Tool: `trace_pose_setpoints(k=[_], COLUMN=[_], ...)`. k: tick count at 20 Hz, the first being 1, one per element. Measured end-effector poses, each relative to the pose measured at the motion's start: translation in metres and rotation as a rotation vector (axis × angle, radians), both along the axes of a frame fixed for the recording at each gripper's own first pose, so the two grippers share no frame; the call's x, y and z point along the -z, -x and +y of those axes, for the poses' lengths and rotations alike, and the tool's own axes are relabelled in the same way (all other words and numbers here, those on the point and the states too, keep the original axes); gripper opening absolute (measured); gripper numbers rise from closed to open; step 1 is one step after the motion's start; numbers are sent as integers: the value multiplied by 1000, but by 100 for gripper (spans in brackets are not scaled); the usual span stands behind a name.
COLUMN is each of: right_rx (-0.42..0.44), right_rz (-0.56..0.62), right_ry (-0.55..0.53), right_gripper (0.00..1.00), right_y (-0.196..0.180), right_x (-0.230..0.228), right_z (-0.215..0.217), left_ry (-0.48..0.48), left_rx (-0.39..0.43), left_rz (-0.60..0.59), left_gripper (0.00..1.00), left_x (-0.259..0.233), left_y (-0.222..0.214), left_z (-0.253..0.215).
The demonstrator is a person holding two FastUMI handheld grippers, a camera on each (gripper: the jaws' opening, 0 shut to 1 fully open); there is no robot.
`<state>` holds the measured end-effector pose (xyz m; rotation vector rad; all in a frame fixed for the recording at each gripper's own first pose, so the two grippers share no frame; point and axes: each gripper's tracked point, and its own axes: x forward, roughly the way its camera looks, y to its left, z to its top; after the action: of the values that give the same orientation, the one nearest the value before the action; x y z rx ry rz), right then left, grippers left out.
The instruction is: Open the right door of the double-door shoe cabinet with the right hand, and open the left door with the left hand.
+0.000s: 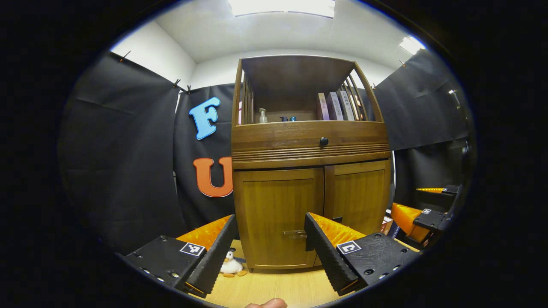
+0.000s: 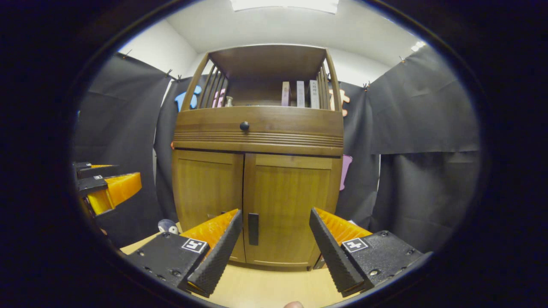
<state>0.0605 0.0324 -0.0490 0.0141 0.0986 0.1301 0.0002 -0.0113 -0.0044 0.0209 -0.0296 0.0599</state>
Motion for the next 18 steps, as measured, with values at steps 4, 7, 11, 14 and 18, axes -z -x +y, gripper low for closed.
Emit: trace_pose_setpoints(k=[4,7,11,14,18], right_rx=[-21,-38,-62,-75,-66], right_rz=[40,62,62,71,82], right_ry=[-12,-9,-8,3,10], right_gripper=[99,100,100,99,99], right_y=[-21,-38,-59,-74,-97], right_x=[20,30,41,56,74], right_z=[9,16,28,40,46], left_ry=[-5,-5,-13,-25,-29], left_rx=[-32,-54,-84,-110,-135], left_rz=[19,19,14,14,24], left_gripper=[96,96,96,96,96], left_x=[7,7,6,8,14], left_y=[2,2,6,10,12], left_z=[7,12,18,26,33])
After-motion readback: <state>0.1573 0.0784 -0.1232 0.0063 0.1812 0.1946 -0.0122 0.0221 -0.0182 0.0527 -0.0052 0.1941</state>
